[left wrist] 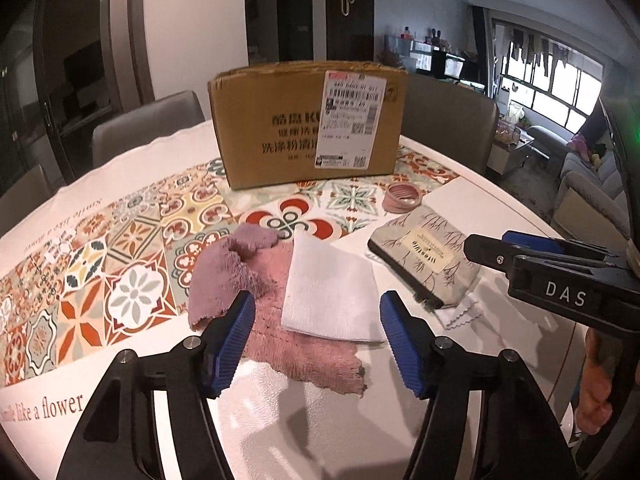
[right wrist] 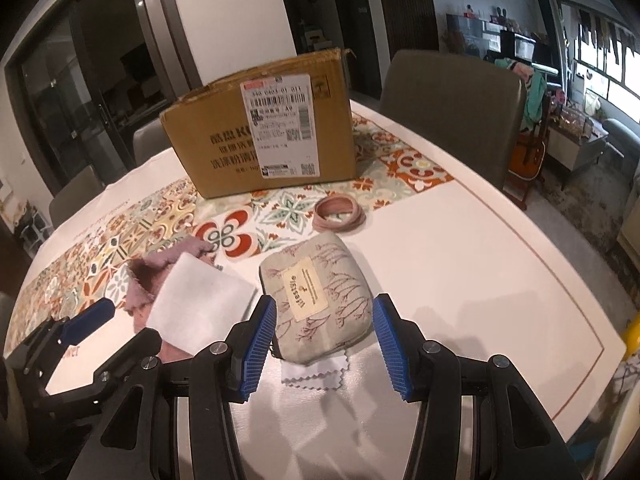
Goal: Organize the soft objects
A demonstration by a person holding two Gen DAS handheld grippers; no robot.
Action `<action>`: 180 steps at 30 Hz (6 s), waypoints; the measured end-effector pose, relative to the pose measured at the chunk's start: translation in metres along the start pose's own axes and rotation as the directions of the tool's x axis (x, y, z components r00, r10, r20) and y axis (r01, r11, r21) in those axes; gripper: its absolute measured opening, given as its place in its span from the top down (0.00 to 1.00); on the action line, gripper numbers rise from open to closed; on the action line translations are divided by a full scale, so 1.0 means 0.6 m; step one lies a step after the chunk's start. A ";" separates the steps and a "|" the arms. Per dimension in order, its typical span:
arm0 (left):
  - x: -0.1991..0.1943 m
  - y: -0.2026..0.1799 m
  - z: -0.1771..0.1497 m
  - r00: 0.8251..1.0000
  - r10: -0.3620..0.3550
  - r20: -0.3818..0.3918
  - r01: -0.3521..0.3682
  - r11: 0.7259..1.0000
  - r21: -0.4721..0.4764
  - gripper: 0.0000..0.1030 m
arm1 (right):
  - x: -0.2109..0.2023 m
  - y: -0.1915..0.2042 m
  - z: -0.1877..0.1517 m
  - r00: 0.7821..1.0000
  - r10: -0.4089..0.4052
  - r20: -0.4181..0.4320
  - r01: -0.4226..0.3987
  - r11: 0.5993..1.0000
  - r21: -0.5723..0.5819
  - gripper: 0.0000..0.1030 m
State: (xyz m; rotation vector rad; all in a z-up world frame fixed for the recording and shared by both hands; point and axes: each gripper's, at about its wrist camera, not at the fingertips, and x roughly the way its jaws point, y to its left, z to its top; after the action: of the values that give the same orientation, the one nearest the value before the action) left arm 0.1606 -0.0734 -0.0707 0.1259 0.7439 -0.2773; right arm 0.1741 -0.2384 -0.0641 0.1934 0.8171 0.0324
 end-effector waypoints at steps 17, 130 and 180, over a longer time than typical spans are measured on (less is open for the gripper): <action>0.047 0.011 -0.011 0.997 -0.021 -0.071 0.018 0.999 -0.047 0.47 | 0.052 -0.017 -0.008 0.999 -0.035 -0.041 0.038 0.998 0.053 0.50; 0.046 0.061 -0.001 0.999 -0.042 -0.034 0.042 0.999 0.014 0.91 | 0.036 0.082 0.004 1.000 0.004 -0.022 -0.007 0.992 -0.125 0.89; -0.107 0.045 0.189 0.930 -0.005 0.367 0.010 1.000 -0.012 0.96 | -0.097 0.082 0.147 0.947 0.055 0.316 -0.029 0.996 -0.088 0.89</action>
State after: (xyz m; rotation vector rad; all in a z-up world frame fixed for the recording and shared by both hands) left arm 0.1971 -0.0586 0.0561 0.0552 0.3731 -0.2927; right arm 0.2008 -0.2101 0.0456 0.1332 0.4878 0.0732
